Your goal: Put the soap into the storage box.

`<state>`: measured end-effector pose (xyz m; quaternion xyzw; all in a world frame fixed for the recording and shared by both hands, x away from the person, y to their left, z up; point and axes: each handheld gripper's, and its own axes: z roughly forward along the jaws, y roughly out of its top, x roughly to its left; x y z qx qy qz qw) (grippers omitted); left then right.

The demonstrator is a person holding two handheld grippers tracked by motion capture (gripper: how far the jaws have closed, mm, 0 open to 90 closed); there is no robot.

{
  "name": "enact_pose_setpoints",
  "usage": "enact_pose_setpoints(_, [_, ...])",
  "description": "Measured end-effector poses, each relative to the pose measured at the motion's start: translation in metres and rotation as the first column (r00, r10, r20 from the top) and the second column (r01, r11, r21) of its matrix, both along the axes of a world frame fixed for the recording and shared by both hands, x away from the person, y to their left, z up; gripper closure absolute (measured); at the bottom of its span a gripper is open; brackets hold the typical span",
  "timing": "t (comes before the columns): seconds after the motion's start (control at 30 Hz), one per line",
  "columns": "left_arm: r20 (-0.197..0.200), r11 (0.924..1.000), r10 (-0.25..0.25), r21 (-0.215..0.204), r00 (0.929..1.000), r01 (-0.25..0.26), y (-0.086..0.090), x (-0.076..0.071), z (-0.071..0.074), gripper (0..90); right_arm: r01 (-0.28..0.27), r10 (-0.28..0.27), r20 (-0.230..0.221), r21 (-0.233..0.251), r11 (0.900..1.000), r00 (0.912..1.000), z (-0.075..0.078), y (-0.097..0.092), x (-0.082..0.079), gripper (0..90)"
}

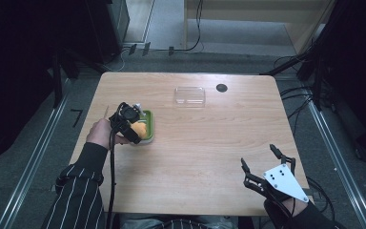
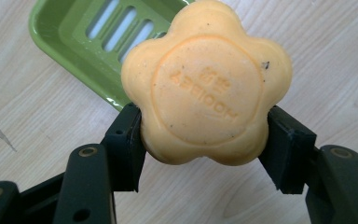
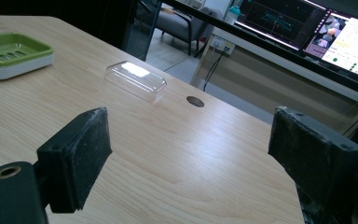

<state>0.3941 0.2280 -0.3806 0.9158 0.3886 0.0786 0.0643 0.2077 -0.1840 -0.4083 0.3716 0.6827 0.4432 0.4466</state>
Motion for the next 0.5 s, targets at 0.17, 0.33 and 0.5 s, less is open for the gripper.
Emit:
enact_pose_setpoints(0.17, [0.014,1.0,0.007,0.005,0.9999,-0.007,0.001,0.007,-0.001,39.5,-0.001,0.001,-0.001,0.0,1.0,1.0,0.0,0.0,0.0,13.4])
enact_pose_setpoints(0.33, [0.022,0.9997,0.023,-0.001,0.9995,-0.023,0.002,0.013,-0.004,39.5,-0.001,0.001,-0.001,0.0,1.0,1.0,0.0,0.0,0.0,13.4])
enact_pose_setpoints(0.5, [0.031,0.9993,0.038,-0.007,0.9988,-0.038,0.002,0.022,-0.007,39.5,-0.001,0.001,0.001,0.0,1.0,1.0,0.0,0.0,0.0,13.4])
